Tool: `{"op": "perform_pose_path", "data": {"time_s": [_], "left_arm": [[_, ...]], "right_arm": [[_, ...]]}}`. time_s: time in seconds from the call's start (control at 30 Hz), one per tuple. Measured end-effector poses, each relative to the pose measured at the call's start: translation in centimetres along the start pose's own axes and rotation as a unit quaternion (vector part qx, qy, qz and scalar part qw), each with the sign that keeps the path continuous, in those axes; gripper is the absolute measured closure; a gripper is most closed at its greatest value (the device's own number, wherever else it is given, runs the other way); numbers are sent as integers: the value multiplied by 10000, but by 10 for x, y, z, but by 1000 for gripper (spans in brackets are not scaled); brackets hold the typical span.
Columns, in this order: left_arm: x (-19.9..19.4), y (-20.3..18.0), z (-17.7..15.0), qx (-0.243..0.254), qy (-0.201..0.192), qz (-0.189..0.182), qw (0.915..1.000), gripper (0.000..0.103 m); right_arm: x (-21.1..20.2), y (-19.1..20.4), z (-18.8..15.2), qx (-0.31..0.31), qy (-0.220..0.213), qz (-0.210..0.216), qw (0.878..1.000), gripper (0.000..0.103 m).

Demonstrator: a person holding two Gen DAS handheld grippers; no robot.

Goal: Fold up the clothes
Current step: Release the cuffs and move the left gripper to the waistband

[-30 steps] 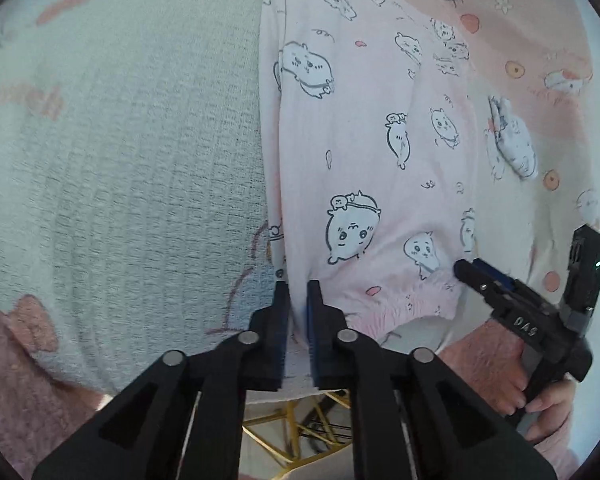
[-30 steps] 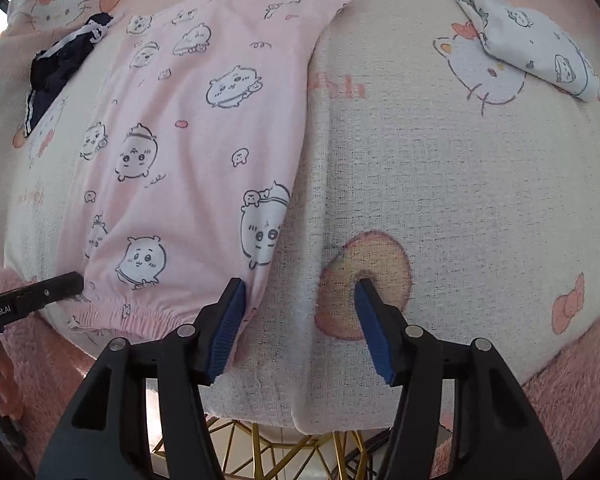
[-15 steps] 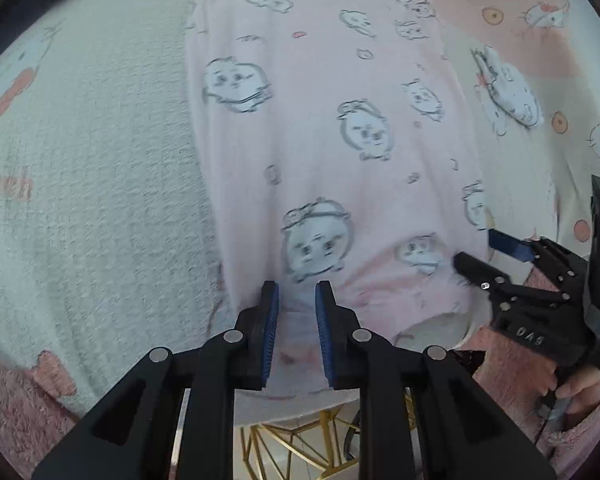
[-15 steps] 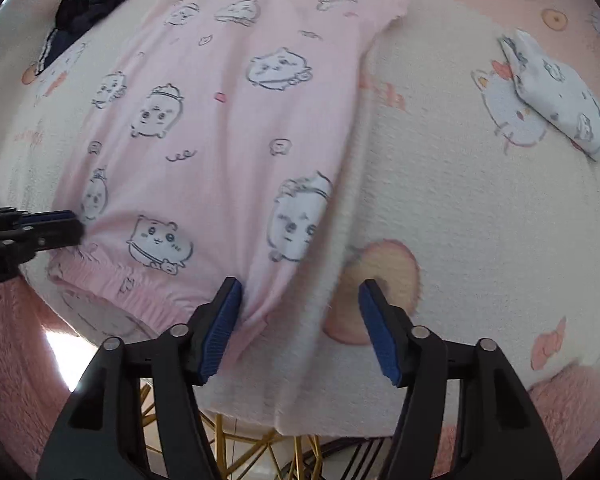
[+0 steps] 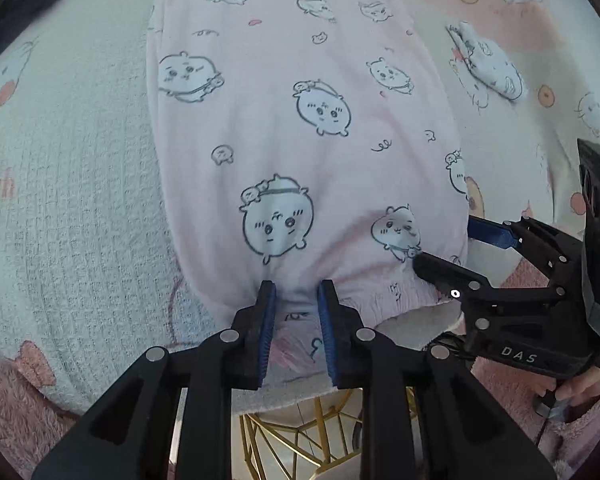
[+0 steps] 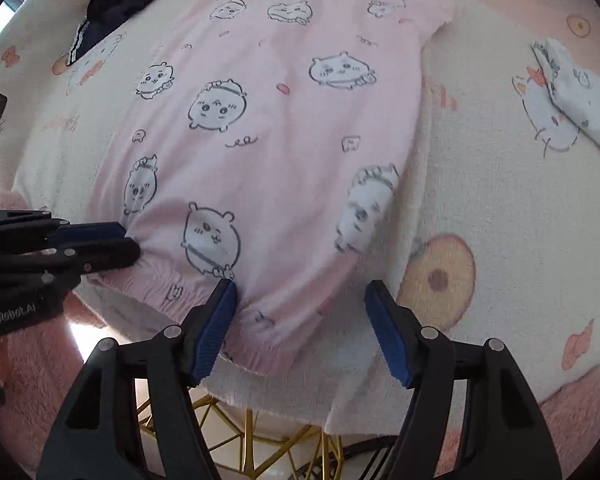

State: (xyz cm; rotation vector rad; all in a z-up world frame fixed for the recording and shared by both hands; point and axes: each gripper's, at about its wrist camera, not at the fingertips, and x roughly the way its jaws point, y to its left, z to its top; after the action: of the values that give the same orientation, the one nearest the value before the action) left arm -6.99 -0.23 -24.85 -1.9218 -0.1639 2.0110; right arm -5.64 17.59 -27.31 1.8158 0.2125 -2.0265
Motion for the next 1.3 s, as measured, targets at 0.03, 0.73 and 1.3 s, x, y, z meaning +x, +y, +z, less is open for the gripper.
{"op": "perform_pose_path", "data": {"time_s": [0.03, 0.73, 1.3], "left_arm": [[-4, 2, 0, -32, -23, -32, 10000, 80], [-62, 64, 20, -1066, -935, -241, 9896, 65], [-35, 101, 170, -699, -1389, -306, 9874, 65]], "right_arm": [[-3, -3, -3, 46, 12, 55, 10000, 35], [-56, -39, -10, 1013, -572, 255, 9929, 35], [-13, -88, 144, 1299, -604, 215, 9895, 35]]}}
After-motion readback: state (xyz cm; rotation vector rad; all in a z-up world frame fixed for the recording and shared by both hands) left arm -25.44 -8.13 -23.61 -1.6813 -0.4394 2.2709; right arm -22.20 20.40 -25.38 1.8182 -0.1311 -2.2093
